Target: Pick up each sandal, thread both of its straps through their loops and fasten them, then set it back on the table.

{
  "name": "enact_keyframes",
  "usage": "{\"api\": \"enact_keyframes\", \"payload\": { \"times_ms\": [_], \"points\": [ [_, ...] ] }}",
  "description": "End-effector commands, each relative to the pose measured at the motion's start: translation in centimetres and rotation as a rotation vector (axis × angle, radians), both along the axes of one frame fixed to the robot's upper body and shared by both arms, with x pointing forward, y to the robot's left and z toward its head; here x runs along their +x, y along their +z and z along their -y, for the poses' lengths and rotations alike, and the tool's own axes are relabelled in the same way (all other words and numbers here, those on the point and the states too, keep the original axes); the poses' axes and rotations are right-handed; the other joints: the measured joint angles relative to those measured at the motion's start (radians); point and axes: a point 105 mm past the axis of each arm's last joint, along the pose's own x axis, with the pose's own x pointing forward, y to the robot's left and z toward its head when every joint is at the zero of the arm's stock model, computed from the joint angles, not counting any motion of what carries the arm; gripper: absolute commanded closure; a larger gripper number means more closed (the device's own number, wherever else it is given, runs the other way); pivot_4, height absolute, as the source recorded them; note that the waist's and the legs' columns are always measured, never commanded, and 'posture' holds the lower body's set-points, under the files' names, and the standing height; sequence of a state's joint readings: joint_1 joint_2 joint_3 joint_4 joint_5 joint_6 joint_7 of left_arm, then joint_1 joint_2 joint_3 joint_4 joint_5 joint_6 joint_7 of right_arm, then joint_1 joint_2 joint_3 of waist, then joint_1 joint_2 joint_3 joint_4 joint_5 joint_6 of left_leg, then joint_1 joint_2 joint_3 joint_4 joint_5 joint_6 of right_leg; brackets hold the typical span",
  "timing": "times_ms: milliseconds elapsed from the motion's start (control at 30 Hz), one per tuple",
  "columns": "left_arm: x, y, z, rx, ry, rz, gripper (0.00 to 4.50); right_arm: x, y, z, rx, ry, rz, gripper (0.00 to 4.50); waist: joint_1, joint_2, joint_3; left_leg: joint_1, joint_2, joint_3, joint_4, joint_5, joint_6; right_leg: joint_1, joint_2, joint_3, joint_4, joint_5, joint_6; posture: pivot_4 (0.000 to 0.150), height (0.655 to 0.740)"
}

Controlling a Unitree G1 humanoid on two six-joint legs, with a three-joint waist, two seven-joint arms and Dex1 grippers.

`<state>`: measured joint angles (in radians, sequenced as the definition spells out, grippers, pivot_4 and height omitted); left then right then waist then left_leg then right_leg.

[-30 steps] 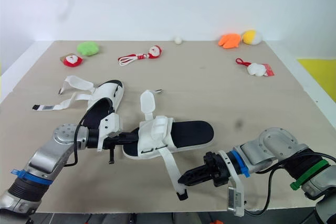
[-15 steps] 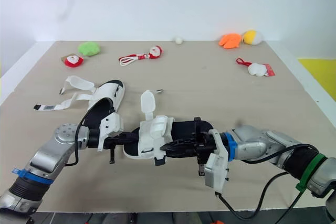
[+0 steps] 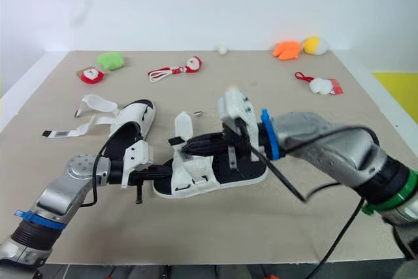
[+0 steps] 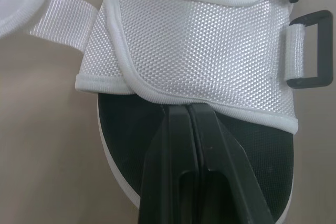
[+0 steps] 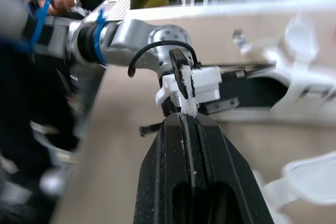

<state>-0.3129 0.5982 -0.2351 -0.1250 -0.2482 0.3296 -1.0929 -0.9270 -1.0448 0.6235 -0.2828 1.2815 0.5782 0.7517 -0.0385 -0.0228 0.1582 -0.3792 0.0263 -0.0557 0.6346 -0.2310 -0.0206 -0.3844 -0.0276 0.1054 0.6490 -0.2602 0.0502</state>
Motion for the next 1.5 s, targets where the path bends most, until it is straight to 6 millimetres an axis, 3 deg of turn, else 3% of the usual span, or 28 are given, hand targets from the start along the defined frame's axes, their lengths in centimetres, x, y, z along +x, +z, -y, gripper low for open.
{"api": "enact_keyframes", "payload": {
  "times_ms": [33,267,567,1067,1333,1500],
  "points": [
    [-0.8,-2.7,0.0,0.055,-0.001,-0.106,4.5,0.2,0.2,0.3,-0.061,-0.019,-0.146,4.42,0.005,0.001,0.0,-0.003,-0.001,-0.001,0.0,0.0,0.0,-0.002,0.0,-0.001,0.0,0.0,0.0,0.15,0.74],
    [-1.0,-2.7,-0.1,0.054,0.004,-0.107,4.5,3.9,0.2,0.5,-0.051,-0.166,-0.358,4.42,0.01,0.001,0.0,-0.013,-0.002,-0.003,0.001,0.0,0.0,-0.009,0.002,-0.004,0.0,0.005,0.001,0.15,0.74],
    [-1.3,-2.8,0.0,0.053,0.007,-0.108,4.5,7.3,-0.4,1.1,-0.104,-0.301,-0.438,4.42,0.01,0.002,0.0,-0.013,0.0,-0.003,0.001,0.0,0.0,-0.011,0.004,-0.004,0.0,0.004,0.004,0.15,0.74],
    [-1.5,-2.8,0.1,0.05,0.01,-0.112,4.5,8.5,-0.8,2.1,-0.126,-0.352,-0.524,4.42,0.01,0.002,0.0,-0.014,-0.001,-0.003,0.001,0.0,0.0,-0.011,0.004,-0.004,0.0,0.004,0.004,0.15,0.74],
    [-1.4,-2.8,0.1,0.049,0.01,-0.111,4.5,9.5,-2.8,2.8,-0.179,-0.43,-0.554,4.42,0.01,0.002,0.0,-0.014,-0.001,-0.003,0.001,0.0,0.0,-0.011,0.004,-0.004,0.0,0.005,0.005,0.15,0.74],
    [-1.3,-2.8,0.1,0.049,0.013,-0.111,4.5,9.4,-2.2,2.2,-0.14,-0.402,-0.57,4.42,0.01,0.002,0.0,-0.014,-0.001,-0.003,0.001,0.0,0.0,-0.011,0.004,-0.004,0.0,0.005,0.005,0.15,0.74]
  ]
}}
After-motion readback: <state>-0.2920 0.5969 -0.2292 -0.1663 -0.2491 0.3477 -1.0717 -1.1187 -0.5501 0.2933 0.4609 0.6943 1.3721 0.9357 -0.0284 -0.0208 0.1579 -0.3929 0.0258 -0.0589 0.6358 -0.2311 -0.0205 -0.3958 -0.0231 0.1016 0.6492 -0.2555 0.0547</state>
